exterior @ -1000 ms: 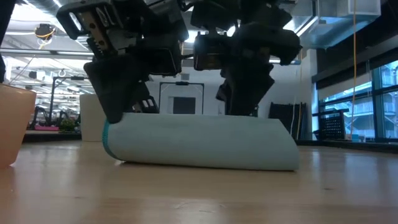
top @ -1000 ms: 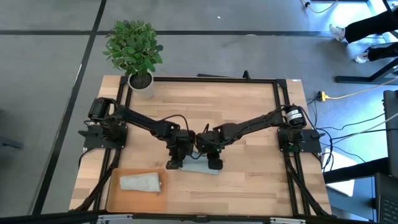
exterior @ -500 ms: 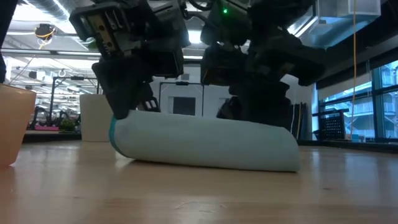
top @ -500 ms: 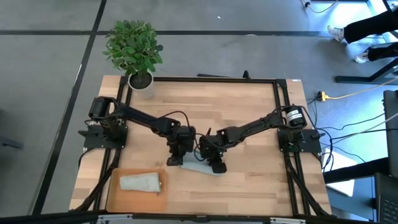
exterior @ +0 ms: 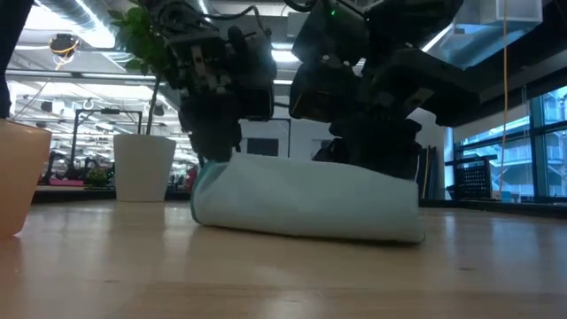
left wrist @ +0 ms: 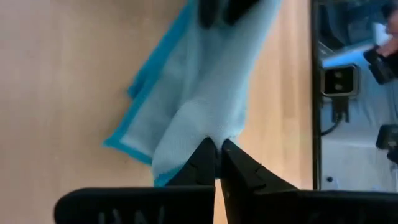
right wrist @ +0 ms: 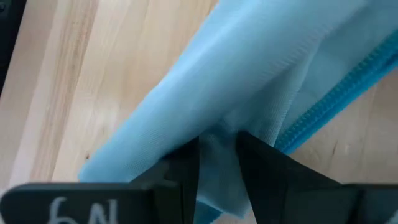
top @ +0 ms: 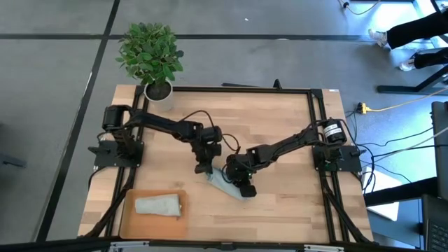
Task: Roll microfiber towels into tight, uniform cylinder then place into a basket
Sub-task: Roll the blue microfiber towel
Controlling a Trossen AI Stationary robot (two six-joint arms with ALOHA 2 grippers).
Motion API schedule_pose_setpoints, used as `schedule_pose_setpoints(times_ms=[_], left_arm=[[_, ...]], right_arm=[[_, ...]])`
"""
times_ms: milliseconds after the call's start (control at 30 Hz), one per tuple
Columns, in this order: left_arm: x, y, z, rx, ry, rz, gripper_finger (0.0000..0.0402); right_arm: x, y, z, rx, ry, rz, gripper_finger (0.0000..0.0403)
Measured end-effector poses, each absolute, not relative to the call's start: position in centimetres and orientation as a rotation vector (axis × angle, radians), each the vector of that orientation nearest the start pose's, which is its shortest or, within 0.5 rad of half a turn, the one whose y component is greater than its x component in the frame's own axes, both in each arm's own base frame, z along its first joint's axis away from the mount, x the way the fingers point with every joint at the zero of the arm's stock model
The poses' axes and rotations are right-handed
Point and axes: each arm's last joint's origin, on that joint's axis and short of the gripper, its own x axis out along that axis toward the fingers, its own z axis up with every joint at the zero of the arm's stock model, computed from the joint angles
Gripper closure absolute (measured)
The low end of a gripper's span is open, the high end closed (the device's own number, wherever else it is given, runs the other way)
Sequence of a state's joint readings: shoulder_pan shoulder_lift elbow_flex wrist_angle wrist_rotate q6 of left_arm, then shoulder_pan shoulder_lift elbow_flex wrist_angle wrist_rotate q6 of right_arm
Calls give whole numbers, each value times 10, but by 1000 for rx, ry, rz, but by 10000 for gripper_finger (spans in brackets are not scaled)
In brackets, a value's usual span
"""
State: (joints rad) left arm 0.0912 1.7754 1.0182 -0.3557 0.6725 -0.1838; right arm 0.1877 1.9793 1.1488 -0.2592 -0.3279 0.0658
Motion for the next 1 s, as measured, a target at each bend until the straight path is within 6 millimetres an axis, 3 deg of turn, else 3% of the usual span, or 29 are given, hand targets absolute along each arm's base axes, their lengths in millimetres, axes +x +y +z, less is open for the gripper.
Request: schedule_pose_setpoints(times_ms=[233,667,1000], left_arm=[[332,17,148,-624,1148,-382,401],[335,20,134,-539,1182,-234,401],[336,19,128,-520,1201,-205,401]], right_arm=[[370,80,121,134,1113,426,288],[371,79,120,127,1108,409,288],[366,64,132,62,1130,289,288]])
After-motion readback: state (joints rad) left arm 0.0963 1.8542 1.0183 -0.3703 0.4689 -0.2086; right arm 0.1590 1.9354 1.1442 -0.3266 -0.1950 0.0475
